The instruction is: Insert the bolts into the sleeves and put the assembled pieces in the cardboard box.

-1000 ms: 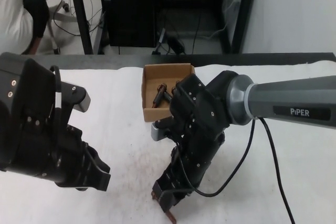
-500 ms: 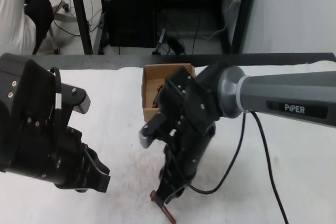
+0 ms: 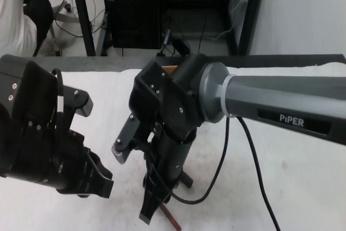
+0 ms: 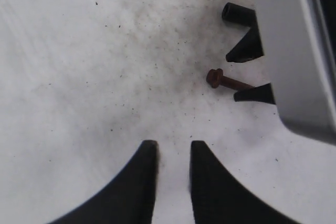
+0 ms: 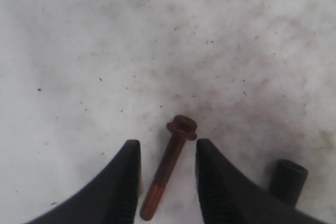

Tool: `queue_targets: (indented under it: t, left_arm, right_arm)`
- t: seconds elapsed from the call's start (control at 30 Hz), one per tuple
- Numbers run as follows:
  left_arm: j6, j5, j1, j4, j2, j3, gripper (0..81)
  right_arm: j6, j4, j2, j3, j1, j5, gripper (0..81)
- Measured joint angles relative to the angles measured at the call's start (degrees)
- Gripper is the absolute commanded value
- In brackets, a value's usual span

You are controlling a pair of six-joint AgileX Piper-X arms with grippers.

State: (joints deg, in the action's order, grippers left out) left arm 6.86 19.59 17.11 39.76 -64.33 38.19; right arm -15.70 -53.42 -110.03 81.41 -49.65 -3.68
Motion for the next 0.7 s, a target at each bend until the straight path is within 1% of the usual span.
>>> queue_targets:
  t: [0.3, 0.37, 0.47, 0.6, 0.63, 0.7]
  left_arm:
    - [2.2, -3.4, 0.0, 0.0, 0.0, 0.0, 22.0]
    - [2.4, -5.3, 0.0, -0.4, 0.0, 0.0, 22.0]
    - [3.5, -10.9, 0.0, -0.9, 0.0, 0.0, 22.0]
    - [4.3, -20.3, -1.0, -1.0, 0.0, 0.0, 22.0]
    - [4.6, -25.2, -1.5, -1.1, 0.0, 0.0, 22.0]
    - [5.6, -29.7, -1.8, -1.1, 0.0, 0.0, 22.0]
  right_arm:
    - [-0.3, -0.3, -0.4, 0.0, 0.0, 0.7, 34.2]
    - [-0.3, -0.3, -0.6, 0.0, 0.0, 0.7, 34.2]
    - [0.0, -0.3, -1.9, 0.0, 0.0, 0.7, 34.2]
    - [0.5, -0.3, -2.9, 0.0, 0.0, 0.7, 34.2]
    - [0.5, -0.3, -3.0, 0.0, 0.0, 0.7, 34.2]
    - [0.6, -0.3, -3.3, 0.0, 0.0, 0.7, 34.2]
